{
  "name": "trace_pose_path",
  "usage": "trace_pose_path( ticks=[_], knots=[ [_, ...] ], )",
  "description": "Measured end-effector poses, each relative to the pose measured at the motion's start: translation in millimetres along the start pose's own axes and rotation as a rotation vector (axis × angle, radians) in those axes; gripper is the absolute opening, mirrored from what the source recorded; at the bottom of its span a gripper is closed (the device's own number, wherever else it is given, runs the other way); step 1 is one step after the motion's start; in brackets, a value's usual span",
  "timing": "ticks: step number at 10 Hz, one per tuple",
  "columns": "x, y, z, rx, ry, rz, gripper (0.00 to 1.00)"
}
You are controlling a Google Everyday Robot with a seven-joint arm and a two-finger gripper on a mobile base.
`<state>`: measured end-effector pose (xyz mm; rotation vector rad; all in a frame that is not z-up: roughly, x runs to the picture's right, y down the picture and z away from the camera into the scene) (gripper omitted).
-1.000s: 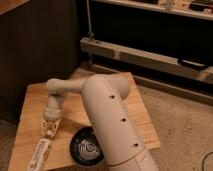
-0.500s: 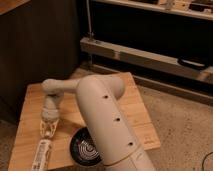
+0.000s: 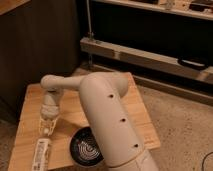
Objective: Place the bottle in the ceramic bowl
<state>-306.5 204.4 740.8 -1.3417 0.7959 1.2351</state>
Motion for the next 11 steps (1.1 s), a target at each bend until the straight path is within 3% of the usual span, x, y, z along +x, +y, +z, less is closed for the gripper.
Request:
trace_pose_path(
  ticks=[3, 6, 9, 10, 11],
  knots=[
    [38.9, -21.9, -56.5, -0.002, -0.024, -0.036, 0.00],
    [48.0, -47.9, -80.6, -0.024, -0.007, -0.042, 0.00],
    [39.0, -122.4, -96.2, -0.071, -0.022, -0.017, 0.00],
    [36.7, -162.9, -102.5, -0.097, -0.035, -0.010, 0.00],
    [35.0, -181.4, -106.5, -0.110, -0.043, -0.011, 0.00]
  ],
)
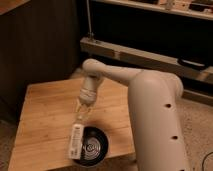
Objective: Place the bottle in the ceramic bowl
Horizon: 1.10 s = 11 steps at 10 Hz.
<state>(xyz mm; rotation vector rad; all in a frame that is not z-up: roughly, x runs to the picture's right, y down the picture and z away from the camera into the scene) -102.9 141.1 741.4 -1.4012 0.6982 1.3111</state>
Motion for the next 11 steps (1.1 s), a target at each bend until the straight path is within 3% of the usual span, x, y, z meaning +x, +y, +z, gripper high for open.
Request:
trace_pose_path(
  ticks=[3, 5, 8, 11],
  knots=[
    [-4.5, -42.2, -24.1, -0.024, -0.026, 0.001, 0.00],
    [-4.8, -40.6, -23.5, -0.022, -0.024, -0.005, 0.05],
    [-4.9, -42.5, -23.9, -0.022, -0.025, -0.001, 0.35],
    [-4.9, -41.7, -23.7, -0.022, -0.025, -0.003, 0.57]
  ],
)
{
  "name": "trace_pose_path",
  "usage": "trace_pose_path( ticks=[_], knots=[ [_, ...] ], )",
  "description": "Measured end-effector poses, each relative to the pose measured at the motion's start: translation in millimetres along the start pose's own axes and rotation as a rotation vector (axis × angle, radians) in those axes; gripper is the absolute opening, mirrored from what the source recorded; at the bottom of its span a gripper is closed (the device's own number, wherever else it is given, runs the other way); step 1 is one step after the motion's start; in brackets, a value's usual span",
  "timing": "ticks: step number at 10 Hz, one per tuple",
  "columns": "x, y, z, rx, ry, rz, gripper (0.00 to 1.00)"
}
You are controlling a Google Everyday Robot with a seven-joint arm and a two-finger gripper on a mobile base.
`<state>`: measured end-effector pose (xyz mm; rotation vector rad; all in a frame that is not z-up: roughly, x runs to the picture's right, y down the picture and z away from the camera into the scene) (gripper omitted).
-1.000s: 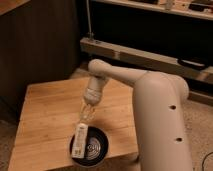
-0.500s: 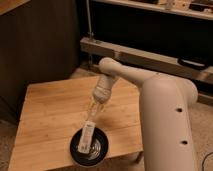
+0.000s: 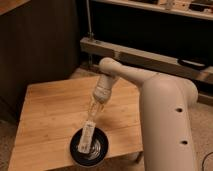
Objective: Place the bottle in the ceramic bowl
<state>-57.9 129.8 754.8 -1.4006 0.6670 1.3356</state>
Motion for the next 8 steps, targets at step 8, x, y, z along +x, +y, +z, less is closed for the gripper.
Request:
trace_pose_path(
  ticks=[8],
  knots=[
    [-0.1, -0.1, 0.2, 0.000, 0.000, 0.000, 0.80]
  ],
)
